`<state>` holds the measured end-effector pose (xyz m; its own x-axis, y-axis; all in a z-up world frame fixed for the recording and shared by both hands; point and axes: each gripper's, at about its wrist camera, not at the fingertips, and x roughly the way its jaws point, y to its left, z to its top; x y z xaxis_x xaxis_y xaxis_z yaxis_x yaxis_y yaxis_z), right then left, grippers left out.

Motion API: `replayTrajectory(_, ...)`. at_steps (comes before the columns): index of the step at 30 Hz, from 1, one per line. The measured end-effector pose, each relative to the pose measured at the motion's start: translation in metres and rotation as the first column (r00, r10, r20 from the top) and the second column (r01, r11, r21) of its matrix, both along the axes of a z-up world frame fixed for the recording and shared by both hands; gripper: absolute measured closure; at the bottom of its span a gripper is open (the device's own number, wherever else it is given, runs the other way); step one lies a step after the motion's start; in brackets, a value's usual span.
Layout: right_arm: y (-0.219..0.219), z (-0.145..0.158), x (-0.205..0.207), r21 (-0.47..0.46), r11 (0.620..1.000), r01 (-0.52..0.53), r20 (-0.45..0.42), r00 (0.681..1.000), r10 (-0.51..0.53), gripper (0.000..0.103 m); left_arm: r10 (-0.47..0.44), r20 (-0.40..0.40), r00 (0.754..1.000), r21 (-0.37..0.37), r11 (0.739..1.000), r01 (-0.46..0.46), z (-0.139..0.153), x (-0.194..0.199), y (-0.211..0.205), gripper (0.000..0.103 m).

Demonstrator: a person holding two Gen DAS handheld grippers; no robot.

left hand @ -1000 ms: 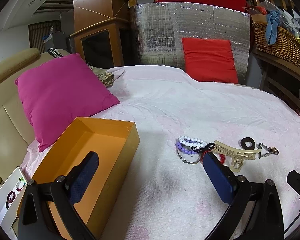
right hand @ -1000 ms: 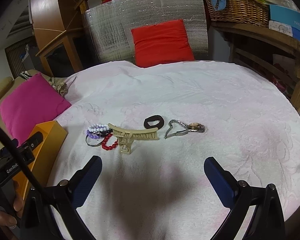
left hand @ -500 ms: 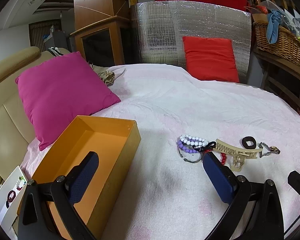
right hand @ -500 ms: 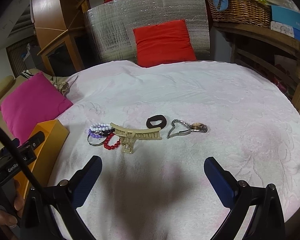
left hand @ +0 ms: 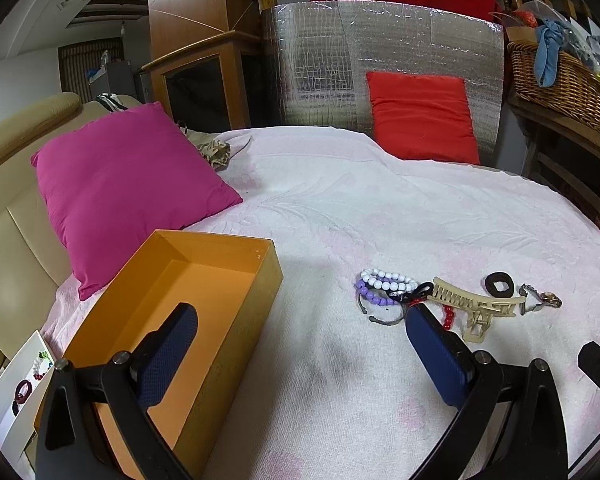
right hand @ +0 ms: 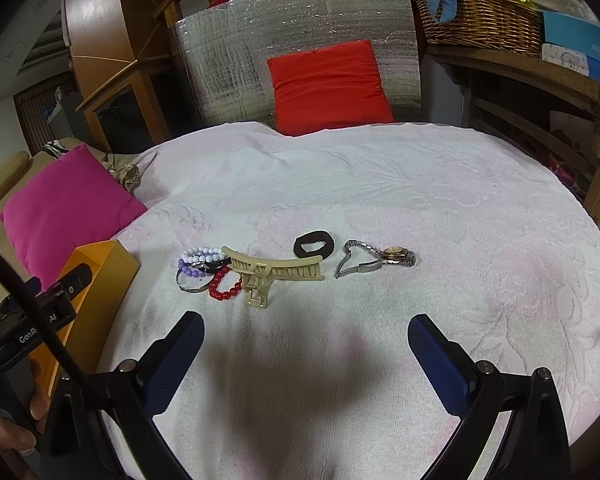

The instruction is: Organize jewelry

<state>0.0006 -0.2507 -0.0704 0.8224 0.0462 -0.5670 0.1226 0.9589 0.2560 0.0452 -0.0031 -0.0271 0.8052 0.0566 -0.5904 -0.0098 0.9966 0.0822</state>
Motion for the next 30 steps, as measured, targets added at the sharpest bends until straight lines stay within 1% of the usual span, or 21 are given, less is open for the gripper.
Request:
replayTrajectory(10,-0.003,0.000,-0.001,0.002,1.000,0.006,0.003,1.000,-0.006,0.000,0.000,-0.001,1.000,0.001,1.000,0.000,-0.001,0.000,-0.001,0.000)
replayTrajectory(22,-0.013,0.002,-0.003,0.005,1.000,0.021,0.010,1.000,-0.021,0.000,-0.011,-0.011,1.000,0.011,1.000,0.011,-0.004,0.002,-0.012,0.000)
replayTrajectory(26,-0.019,0.005,-0.004,-0.004,0.999,0.032,0.018,0.999,-0.032,0.000,-0.021,-0.018,1.000,0.014,1.000,0.021,-0.006,0.005,-0.019,0.000)
replayTrajectory(28,-0.027,0.006,-0.003,0.006,0.999,0.046,0.020,0.999,-0.046,0.000,-0.033,-0.026,0.999,0.011,0.999,0.033,-0.008,0.007,-0.024,0.000)
replayTrajectory(30,-0.038,0.006,0.000,0.024,0.998,0.062,0.017,0.998,-0.062,0.000,-0.063,-0.038,0.997,-0.008,0.998,0.063,-0.011,0.011,-0.031,0.000)
